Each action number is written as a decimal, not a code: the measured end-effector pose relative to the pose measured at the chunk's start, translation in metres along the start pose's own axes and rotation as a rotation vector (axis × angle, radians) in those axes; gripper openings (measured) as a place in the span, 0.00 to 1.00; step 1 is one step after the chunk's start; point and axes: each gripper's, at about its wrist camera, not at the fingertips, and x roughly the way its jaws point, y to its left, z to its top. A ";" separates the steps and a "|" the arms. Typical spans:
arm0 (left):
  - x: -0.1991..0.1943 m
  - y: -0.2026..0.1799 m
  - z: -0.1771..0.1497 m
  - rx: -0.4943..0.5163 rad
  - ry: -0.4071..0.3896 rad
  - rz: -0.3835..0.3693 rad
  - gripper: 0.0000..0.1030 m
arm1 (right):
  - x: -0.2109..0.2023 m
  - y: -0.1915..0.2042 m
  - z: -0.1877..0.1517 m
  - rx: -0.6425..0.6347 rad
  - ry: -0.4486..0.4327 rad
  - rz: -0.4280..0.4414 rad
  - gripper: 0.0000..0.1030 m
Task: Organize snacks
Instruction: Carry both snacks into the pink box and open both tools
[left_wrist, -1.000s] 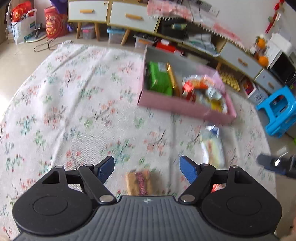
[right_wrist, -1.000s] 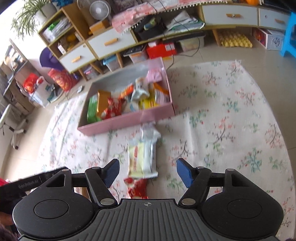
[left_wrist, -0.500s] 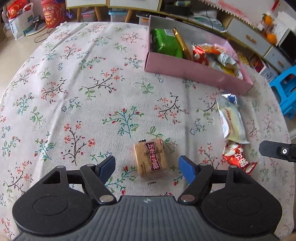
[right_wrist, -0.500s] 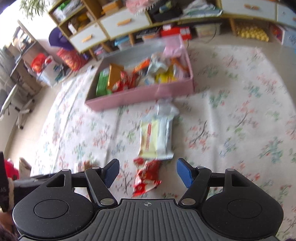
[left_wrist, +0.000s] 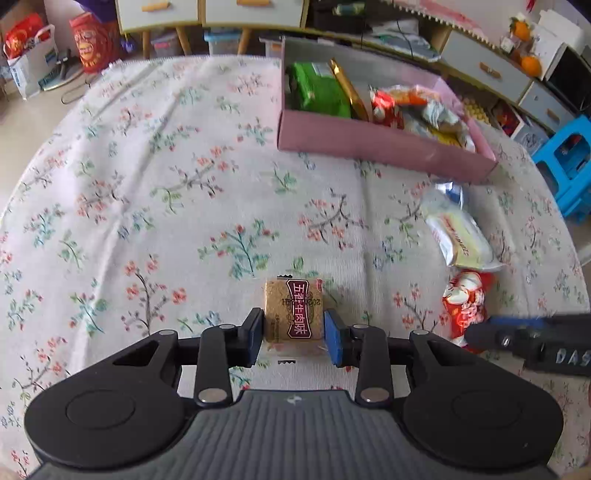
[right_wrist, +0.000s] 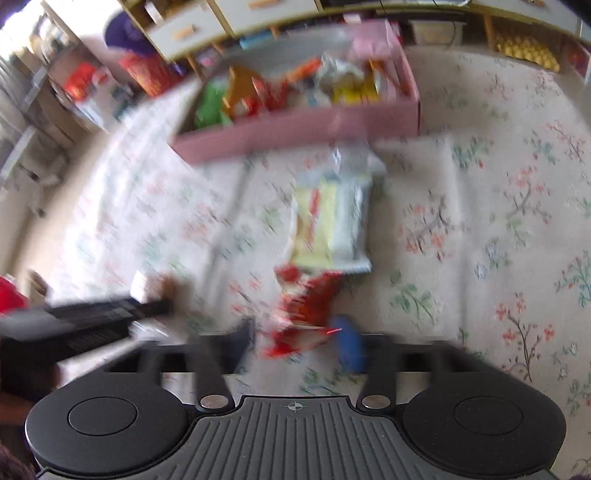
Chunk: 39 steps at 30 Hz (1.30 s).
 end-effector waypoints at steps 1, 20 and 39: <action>-0.003 0.002 0.002 -0.005 -0.007 -0.009 0.31 | -0.006 0.003 0.000 -0.004 -0.015 0.013 0.24; -0.017 0.004 0.013 -0.043 -0.075 -0.067 0.31 | -0.064 -0.025 0.020 0.081 -0.232 -0.013 0.24; -0.018 -0.005 0.037 -0.041 -0.134 -0.101 0.31 | -0.050 -0.032 0.040 0.110 -0.223 -0.036 0.24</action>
